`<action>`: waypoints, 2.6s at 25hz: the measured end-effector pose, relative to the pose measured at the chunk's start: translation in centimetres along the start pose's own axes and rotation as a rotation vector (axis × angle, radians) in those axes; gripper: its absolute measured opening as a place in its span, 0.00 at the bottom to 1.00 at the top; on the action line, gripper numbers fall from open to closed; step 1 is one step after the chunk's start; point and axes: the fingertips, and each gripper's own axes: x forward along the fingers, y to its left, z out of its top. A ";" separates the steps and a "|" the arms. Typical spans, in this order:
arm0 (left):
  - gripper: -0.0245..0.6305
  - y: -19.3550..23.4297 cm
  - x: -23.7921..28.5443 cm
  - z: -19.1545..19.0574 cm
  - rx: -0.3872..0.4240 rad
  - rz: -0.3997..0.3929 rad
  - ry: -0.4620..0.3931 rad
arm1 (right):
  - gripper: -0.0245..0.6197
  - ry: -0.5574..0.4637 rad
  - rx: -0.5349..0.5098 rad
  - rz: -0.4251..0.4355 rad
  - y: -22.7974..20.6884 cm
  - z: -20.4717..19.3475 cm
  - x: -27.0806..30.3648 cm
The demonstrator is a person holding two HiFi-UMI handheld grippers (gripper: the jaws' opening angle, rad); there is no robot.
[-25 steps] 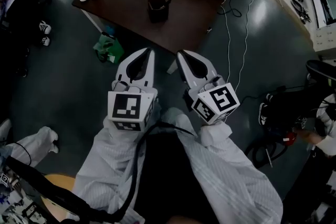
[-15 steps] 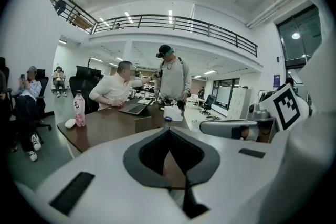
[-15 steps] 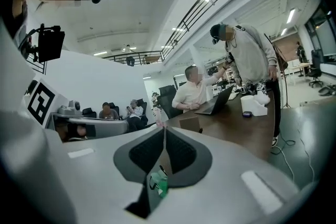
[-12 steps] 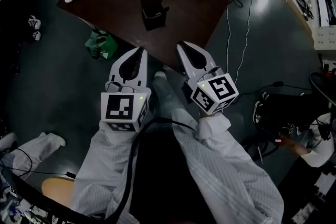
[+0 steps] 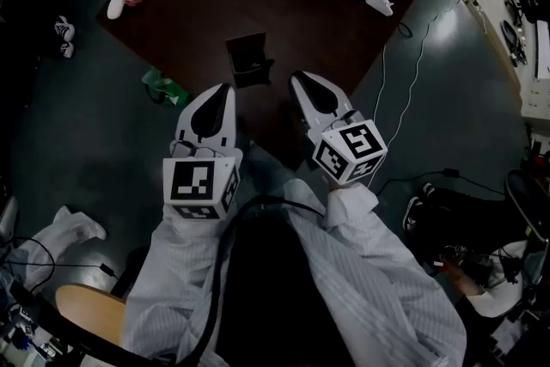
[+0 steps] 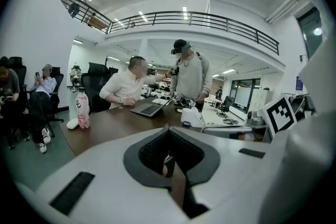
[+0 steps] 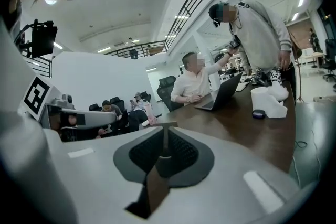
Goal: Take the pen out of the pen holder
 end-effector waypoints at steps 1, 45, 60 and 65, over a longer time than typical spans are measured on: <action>0.04 0.2 0.4 -0.1 -0.003 0.004 0.005 | 0.05 0.010 0.002 0.003 -0.3 -0.2 0.4; 0.04 4.2 2.7 -2.9 -0.070 0.019 0.083 | 0.11 0.145 -0.069 -0.020 -0.9 -4.4 9.4; 0.04 0.3 0.8 2.7 0.018 -0.049 -0.026 | 0.11 -0.069 -0.111 0.088 4.8 5.1 2.8; 0.04 -0.9 -0.2 4.3 0.031 -0.074 -0.074 | 0.11 -0.168 -0.152 0.110 6.8 8.5 -0.7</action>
